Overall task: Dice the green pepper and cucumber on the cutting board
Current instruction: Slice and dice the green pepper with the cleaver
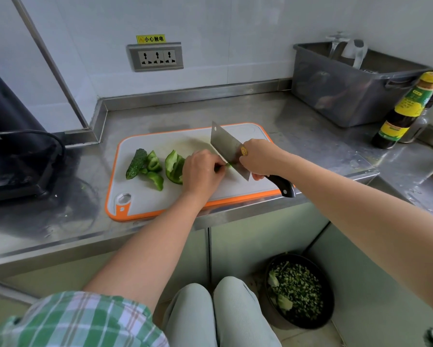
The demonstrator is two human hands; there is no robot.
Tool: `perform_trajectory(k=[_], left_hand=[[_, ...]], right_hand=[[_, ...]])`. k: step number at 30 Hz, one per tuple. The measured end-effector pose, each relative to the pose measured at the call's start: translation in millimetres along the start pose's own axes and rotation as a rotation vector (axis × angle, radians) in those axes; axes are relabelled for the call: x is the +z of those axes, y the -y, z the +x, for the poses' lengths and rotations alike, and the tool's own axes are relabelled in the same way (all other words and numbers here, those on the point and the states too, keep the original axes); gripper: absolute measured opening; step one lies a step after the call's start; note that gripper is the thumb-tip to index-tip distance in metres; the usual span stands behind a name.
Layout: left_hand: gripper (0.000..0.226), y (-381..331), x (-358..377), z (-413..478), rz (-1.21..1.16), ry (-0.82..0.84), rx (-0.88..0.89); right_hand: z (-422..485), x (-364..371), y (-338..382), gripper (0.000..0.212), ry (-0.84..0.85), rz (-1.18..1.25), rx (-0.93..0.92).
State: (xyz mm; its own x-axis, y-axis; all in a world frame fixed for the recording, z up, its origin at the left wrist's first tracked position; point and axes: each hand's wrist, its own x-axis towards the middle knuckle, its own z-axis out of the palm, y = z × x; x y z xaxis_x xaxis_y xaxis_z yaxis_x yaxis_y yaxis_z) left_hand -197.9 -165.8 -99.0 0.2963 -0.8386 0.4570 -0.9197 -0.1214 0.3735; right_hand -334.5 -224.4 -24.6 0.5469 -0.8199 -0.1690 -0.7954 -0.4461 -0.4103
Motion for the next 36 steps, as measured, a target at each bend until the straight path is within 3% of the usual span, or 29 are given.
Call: perform_trajectory(k=[4,11,16,23,29,31,36], left_hand=[[0.009,-1,0,0,0.018,0.006,0.016],[0.019,2,-3,-3,0.031,-0.039,0.014],[0.012,0,-12,-3,0.183,-0.007,-0.015],[0.006,2,-11,-9,0.104,-0.028,0.014],[0.015,5,-11,-12,0.111,-0.071,0.057],[0.003,5,-12,-13,0.095,-0.083,0.035],[0.005,6,-10,-12,0.027,-0.066,0.02]], right_hand=[[7,16,3,0.013,-0.063,-0.121,0.086],[12,9,-8,0.023,-0.163,-0.075,0.024],[9,1,2,0.023,-0.057,-0.197,0.003],[13,21,4,0.018,-0.083,-0.161,0.048],[13,18,-2,0.022,-0.16,-0.073,0.042],[9,9,-2,0.022,-0.138,-0.099,0.027],[6,10,5,0.026,-0.046,-0.249,0.018]])
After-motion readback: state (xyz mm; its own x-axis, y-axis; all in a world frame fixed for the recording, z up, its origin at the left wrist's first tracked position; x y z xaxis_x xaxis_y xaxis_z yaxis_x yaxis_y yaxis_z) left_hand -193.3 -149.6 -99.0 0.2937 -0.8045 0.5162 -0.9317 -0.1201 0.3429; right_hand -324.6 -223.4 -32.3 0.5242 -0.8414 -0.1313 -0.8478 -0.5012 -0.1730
